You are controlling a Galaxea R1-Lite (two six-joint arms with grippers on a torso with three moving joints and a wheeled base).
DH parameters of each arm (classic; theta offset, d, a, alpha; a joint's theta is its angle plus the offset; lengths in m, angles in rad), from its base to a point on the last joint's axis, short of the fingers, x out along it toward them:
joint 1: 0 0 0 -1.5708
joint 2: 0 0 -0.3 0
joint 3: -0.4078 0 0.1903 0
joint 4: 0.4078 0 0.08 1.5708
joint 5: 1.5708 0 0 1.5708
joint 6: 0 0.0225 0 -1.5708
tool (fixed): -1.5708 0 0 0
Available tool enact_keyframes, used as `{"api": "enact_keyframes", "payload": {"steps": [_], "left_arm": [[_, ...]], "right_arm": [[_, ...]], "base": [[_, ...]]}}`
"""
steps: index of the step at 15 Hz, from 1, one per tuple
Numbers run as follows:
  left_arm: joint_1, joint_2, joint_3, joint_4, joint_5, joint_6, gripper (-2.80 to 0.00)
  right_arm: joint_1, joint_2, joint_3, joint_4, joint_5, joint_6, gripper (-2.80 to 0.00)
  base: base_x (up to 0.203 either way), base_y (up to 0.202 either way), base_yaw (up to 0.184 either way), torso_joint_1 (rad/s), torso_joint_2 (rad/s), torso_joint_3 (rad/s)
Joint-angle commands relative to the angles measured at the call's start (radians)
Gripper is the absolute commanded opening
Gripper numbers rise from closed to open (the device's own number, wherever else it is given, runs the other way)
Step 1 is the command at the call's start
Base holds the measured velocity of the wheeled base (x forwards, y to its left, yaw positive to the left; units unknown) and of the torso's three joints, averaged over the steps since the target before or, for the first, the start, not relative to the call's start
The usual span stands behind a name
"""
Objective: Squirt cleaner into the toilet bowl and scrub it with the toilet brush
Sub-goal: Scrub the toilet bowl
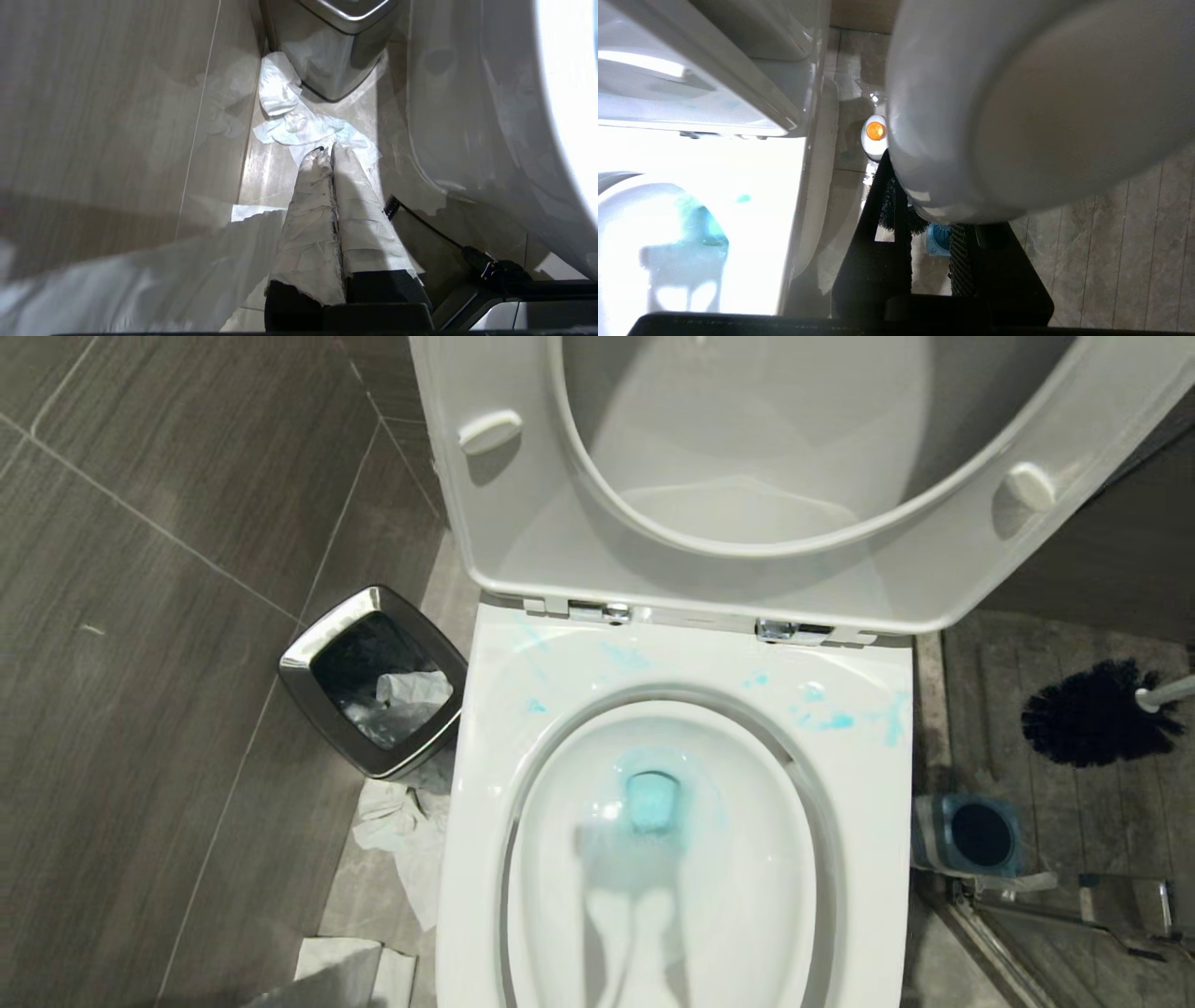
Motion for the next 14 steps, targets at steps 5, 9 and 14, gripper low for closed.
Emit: {"api": "enact_keyframes", "payload": {"steps": [5,9,14], "left_arm": [[0.001,0.001,0.002,0.000,0.000,0.000,-2.80],[0.001,0.001,0.002,0.000,0.000,0.001,-2.80],[0.002,0.001,0.002,0.000,0.000,-0.001,-2.80]], "right_arm": [[0.000,0.010,-0.003,0.004,0.001,0.001,-2.80],[0.000,0.011,-0.003,0.004,0.001,0.000,-2.80],[0.001,0.032,-0.004,0.001,0.000,-0.002,-2.80]], "base": [[0.000,0.000,0.000,0.003,0.00,0.202],[0.000,0.000,0.000,0.000,0.00,0.207],[0.000,0.000,0.000,-0.001,0.01,0.204]]}}
